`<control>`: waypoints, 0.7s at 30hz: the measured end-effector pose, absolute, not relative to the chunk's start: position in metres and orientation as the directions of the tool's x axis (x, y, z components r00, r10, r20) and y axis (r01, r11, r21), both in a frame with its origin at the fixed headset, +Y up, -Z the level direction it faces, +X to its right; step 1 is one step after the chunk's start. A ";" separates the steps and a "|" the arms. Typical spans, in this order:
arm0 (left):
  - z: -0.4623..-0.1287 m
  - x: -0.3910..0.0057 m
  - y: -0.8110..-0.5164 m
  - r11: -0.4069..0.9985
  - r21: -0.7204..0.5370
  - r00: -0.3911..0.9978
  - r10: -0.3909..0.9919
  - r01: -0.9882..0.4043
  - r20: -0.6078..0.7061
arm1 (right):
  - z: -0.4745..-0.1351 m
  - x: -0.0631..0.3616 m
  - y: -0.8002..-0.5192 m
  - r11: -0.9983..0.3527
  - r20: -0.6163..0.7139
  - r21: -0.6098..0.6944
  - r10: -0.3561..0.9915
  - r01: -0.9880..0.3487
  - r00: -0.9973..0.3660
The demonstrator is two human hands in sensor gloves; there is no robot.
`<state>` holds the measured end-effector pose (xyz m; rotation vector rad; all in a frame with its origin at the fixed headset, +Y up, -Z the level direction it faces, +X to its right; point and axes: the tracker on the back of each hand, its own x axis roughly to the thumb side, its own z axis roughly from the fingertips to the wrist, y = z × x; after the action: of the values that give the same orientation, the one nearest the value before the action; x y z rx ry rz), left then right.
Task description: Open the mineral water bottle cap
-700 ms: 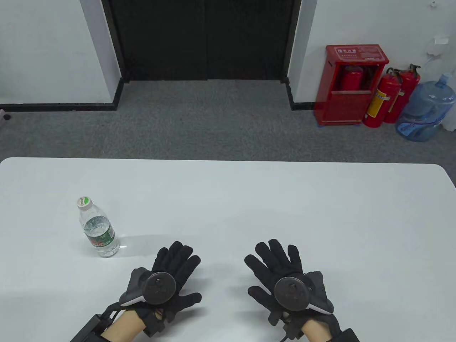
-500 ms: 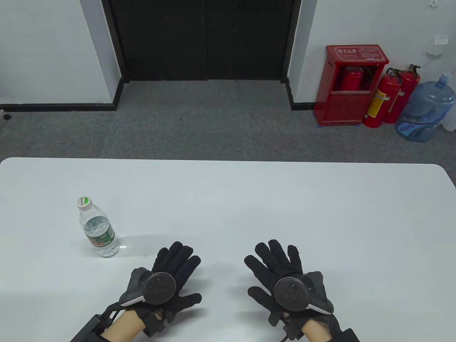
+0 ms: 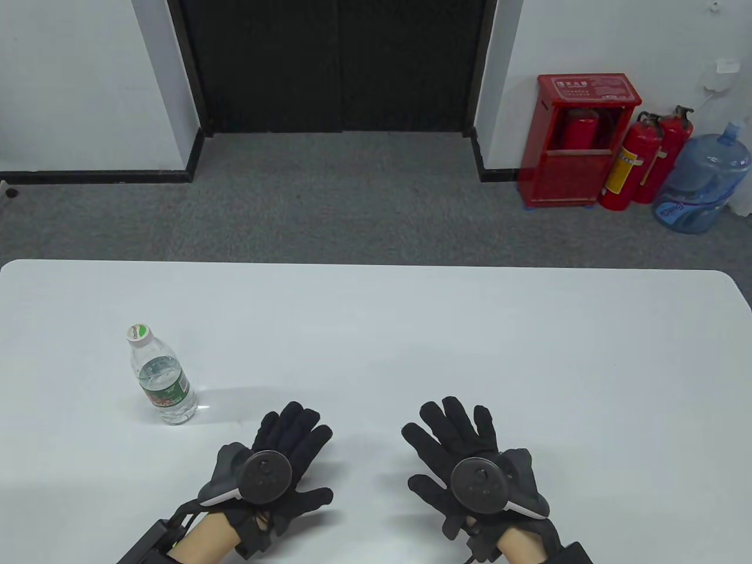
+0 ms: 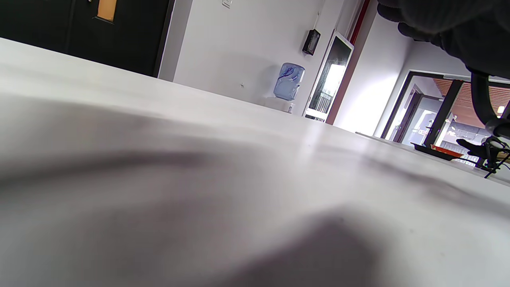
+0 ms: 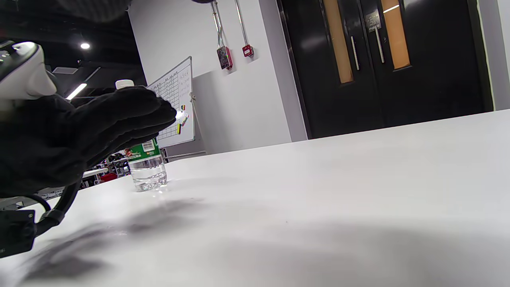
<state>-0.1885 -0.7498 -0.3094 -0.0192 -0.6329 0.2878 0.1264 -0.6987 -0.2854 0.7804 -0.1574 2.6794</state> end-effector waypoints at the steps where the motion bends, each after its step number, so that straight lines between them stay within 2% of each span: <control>1: -0.309 -0.188 -0.750 0.960 -0.107 0.768 0.272 -0.259 0.580 | -0.285 0.126 -0.699 -0.935 0.538 -0.008 0.294 -0.354 -0.790; 17: -0.308 -0.187 -0.749 0.964 -0.121 0.761 0.262 -0.237 0.594 | -0.284 0.124 -0.702 -0.941 0.537 0.013 0.291 -0.337 -0.792; 21: -0.308 -0.190 -0.743 0.955 -0.110 0.751 0.286 -0.276 0.595 | -0.284 0.124 -0.703 -0.943 0.533 0.020 0.292 -0.333 -0.794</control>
<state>-0.1901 -0.7433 -0.3082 -0.0158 -0.6521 0.3066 0.1240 -0.7025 -0.2841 0.7833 -0.1061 2.6966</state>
